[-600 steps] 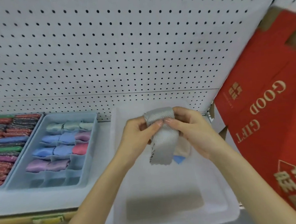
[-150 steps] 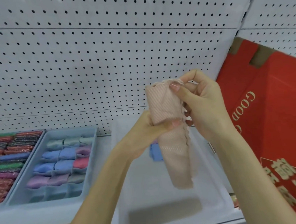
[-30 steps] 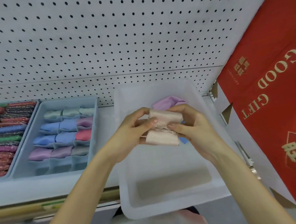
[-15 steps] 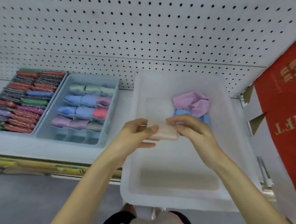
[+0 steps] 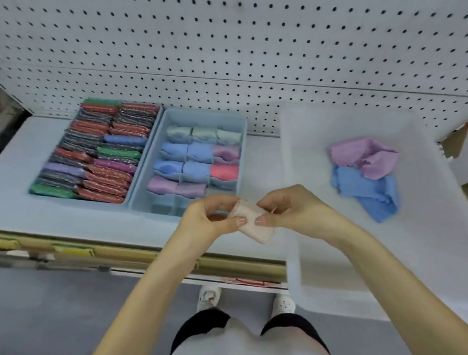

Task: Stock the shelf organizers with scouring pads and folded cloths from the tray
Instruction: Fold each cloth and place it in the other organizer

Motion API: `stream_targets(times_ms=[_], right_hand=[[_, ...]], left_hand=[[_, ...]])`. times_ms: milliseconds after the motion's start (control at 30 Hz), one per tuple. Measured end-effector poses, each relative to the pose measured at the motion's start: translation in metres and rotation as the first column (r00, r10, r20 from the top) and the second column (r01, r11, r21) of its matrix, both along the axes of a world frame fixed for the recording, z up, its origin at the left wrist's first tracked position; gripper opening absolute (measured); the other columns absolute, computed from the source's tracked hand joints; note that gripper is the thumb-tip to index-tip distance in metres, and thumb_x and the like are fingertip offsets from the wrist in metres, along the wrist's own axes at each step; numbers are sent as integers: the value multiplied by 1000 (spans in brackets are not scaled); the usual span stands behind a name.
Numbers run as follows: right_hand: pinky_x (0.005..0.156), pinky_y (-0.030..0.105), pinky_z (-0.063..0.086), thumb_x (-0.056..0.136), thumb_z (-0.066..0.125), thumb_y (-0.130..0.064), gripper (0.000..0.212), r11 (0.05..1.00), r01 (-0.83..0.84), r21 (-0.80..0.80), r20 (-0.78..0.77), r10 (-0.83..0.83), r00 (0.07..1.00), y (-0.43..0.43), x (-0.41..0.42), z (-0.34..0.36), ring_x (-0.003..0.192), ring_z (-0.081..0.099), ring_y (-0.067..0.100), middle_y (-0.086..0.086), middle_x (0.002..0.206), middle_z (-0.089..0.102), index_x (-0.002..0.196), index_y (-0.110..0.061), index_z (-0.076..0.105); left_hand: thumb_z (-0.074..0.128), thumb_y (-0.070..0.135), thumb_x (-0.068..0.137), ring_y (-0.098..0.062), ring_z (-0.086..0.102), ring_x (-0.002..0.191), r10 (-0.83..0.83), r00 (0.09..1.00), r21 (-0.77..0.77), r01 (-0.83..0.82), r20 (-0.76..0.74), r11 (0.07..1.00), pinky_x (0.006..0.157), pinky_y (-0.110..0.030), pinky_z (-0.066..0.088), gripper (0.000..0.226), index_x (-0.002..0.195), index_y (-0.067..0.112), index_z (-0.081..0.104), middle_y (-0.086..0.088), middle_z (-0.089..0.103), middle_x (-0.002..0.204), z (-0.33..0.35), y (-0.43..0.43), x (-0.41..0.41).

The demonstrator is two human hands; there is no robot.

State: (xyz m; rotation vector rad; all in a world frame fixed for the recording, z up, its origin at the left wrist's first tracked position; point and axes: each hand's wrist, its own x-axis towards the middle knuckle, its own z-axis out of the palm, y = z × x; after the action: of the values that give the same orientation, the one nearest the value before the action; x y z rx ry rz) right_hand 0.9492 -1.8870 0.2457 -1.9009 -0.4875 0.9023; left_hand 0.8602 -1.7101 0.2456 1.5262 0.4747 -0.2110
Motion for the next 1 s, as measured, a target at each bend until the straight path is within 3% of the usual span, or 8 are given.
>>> stream_targets(times_ms=[167, 267, 333, 433, 600, 700, 833, 1000], right_hand=[[69, 28, 45, 78, 74, -7, 18, 998, -69, -3, 87, 69, 994, 77, -10, 6, 72, 55, 8, 3, 81, 67, 82, -23, 68], [67, 31, 42, 82, 70, -5, 5, 998, -46, 44, 30, 45, 999, 117, -19, 4, 73, 53, 13, 12, 80, 63, 86, -7, 68], [69, 30, 41, 85, 68, -7, 16, 998, -2, 58, -28, 4, 1000, 136, -23, -1, 77, 54, 16, 24, 87, 64, 96, 4, 66], [69, 21, 43, 86, 67, -10, 12, 999, 20, 33, -43, -18, 999, 163, -21, -5, 78, 58, 9, 14, 85, 67, 95, -2, 67], [73, 39, 44, 88, 65, -21, 18, 970, 84, -228, 335, -3, 942, 194, -6, -38, 86, 62, 26, 9, 93, 67, 100, -8, 63], [70, 33, 38, 91, 59, -28, 25, 916, 75, -395, 529, 160, 834, 214, -14, -56, 101, 60, 27, 2, 109, 67, 114, -17, 59], [73, 37, 44, 91, 57, -27, 23, 902, 70, -427, 627, 240, 741, 230, -22, -73, 104, 59, 34, 6, 110, 67, 114, -25, 60], [70, 29, 31, 91, 56, -31, 22, 876, 110, -469, 720, 308, 622, 234, -25, -75, 99, 60, 31, 6, 101, 69, 112, -27, 64]], left_hand=[[73, -8, 73, -9, 67, 83, 3, 1000, -28, -3, 27, 1000, 72, -14, 50, 31, 96, 11, 68, -5, 73, 92, -6, 77, -10], [74, -6, 73, -8, 67, 80, 1, 999, -24, 0, 40, 1000, 69, -14, 50, 30, 96, 11, 64, -4, 73, 91, -12, 118, -10], [75, -4, 73, -5, 67, 79, 1, 998, -8, -1, 56, 1000, 66, -14, 49, 26, 91, 11, 65, 2, 73, 86, -13, 138, -13], [71, -1, 79, -12, 66, 77, 33, 996, -12, -32, 83, 999, 67, -20, 54, 14, 87, 9, 66, -1, 71, 80, -17, 165, -11], [52, 17, 97, -11, 64, 83, 64, 966, 398, -163, 251, 903, 78, -30, 50, 18, 87, 25, 65, 11, 69, 85, -50, 207, -4], [40, 19, 102, -15, 63, 92, -75, 965, 548, -78, 253, 833, 82, -30, 46, 26, 99, 19, 66, 7, 69, 96, -67, 214, -5], [33, 20, 104, -6, 60, 99, -99, 971, 461, -13, 219, 887, 81, -6, 39, 33, 102, 19, 66, 16, 65, 100, -79, 220, -7], [33, 23, 104, -7, 59, 103, -100, 964, 412, -10, 245, 911, 87, -13, 41, 35, 106, 16, 67, 13, 66, 104, -89, 223, -7]])
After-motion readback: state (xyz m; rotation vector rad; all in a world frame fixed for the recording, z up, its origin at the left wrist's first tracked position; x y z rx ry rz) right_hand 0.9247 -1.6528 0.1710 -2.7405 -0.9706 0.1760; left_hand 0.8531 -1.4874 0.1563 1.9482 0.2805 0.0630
